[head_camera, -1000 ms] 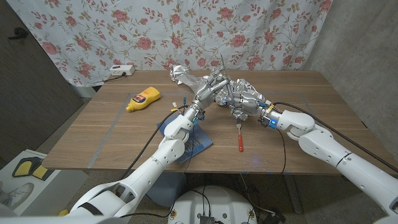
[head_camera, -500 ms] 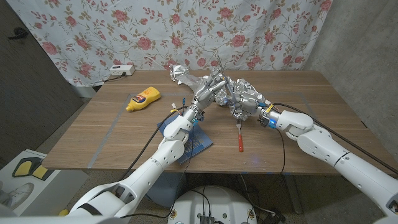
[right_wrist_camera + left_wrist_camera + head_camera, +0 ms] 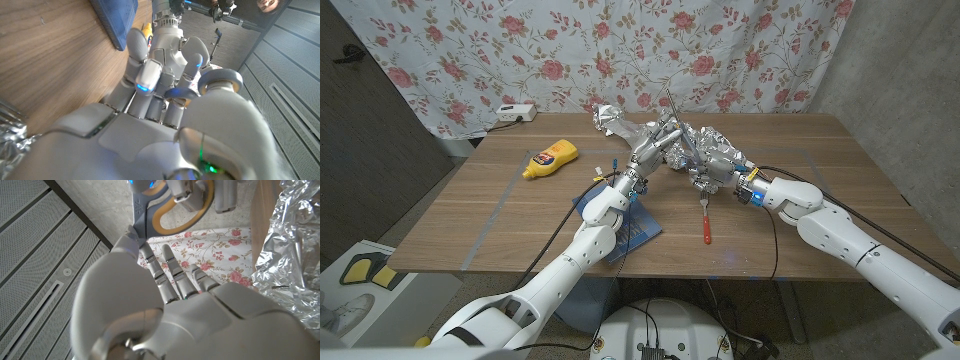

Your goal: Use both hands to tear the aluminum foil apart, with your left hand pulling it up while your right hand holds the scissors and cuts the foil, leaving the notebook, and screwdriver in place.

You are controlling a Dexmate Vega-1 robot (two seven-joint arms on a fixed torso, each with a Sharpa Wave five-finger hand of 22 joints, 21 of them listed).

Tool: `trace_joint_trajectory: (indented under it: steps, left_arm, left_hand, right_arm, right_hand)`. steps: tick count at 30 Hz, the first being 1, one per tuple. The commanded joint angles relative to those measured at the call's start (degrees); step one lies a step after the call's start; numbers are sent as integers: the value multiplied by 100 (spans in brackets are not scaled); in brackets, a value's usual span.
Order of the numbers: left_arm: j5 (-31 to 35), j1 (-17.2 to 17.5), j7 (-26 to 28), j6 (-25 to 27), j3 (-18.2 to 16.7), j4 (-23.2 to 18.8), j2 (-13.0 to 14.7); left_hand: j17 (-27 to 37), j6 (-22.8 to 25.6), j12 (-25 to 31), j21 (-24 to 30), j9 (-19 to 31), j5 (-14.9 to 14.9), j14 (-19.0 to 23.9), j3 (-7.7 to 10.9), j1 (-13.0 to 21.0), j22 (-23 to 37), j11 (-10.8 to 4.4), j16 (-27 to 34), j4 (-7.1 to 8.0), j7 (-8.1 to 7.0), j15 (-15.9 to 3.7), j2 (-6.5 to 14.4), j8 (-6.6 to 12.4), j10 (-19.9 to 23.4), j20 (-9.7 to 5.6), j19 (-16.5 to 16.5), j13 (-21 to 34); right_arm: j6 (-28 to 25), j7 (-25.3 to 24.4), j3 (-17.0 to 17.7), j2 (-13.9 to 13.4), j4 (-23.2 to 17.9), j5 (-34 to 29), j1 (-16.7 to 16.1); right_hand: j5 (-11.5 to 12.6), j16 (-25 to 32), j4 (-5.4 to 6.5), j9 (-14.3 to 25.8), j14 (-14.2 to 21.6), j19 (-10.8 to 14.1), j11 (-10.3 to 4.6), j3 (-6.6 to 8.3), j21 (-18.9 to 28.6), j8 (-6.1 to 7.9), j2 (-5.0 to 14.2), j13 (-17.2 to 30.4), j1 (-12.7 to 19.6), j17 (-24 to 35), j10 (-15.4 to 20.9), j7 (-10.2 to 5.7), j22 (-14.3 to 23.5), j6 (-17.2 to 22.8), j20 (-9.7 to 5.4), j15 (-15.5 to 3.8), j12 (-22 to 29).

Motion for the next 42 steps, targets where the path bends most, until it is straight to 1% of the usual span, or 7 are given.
trace_joint_trajectory:
  steps: [1,9,11,13,15,29,42]
  left_arm:
    - [38,60,105,19,-9,-96,47]
    - [17,39,-77,-82,-2,-10,49]
    - [-35,22,-226,-204,-16,101,-7]
    - [-81,24,-299,-242,-32,141,-32]
    - [-87,17,-344,-270,-39,169,-33]
    - [-162,109,-379,-372,-133,100,-23]
    - [-73,357,-59,-432,-271,-503,301]
  left_hand:
    - [-43,-33,21,20,19,33,-95,177,-32,13,-40,-67,94,14,-97,73,-10,35,55,3,1256]
    - [-555,-439,-647,20,8,29,-656,101,-783,19,12,-564,309,58,40,-99,0,-813,175,-75,922]
    - [-845,-720,-1179,13,-3,16,-1041,-78,-1356,26,84,-603,445,5,142,-283,10,-1374,197,-178,716]
    - [-1102,-1061,-1557,10,-12,-42,-1492,-497,-2318,32,215,-590,782,114,382,-567,-4,-1735,265,-294,594]
    - [-1197,-1148,-1678,1,-18,-17,-1677,-667,-2615,33,276,-607,867,91,472,-735,0,-1872,294,-362,555]
    - [-1328,-1145,-1745,1,-26,9,-1872,-864,-2961,34,288,-599,969,19,548,-913,29,-1866,311,-415,520]
    - [-1397,-1084,-1757,15,-29,32,-1908,-924,-3070,34,264,-582,998,-36,556,-960,54,-1821,303,-401,510]
  right_arm:
    - [-20,29,-26,25,1,7,15]
    - [-65,77,-36,87,55,116,16]
    - [-72,82,-28,110,74,160,8]
    - [-73,123,-21,145,109,226,6]
    - [-84,111,-24,142,104,209,11]
    - [-213,37,105,336,189,630,-103]
    - [-481,-340,327,321,-52,932,-287]
  right_hand:
    - [52,59,0,6,82,41,-1097,-26,22,41,6,3,-31,6,1219,100,0,65,-285,-164,994]
    - [74,98,17,8,72,55,-1097,-64,24,58,-9,4,-80,5,1232,108,-52,56,-285,-164,994]
    - [80,103,25,1,70,38,-1097,-74,1,60,-9,4,-96,4,1232,107,-91,62,-285,-164,993]
    - [87,107,37,-15,67,63,-1096,-86,4,54,-6,4,-117,4,1231,107,-114,59,-286,-164,992]
    - [89,108,45,-16,66,62,-1096,-95,7,54,-8,4,-134,3,1230,113,-115,54,-285,-164,992]
    - [129,120,117,-96,62,87,-1095,-174,-31,23,2,2,-268,3,1205,142,-262,47,-289,-164,988]
    - [160,138,147,-171,123,169,-1092,-198,249,-17,54,4,-300,6,1195,212,97,28,-284,-166,989]
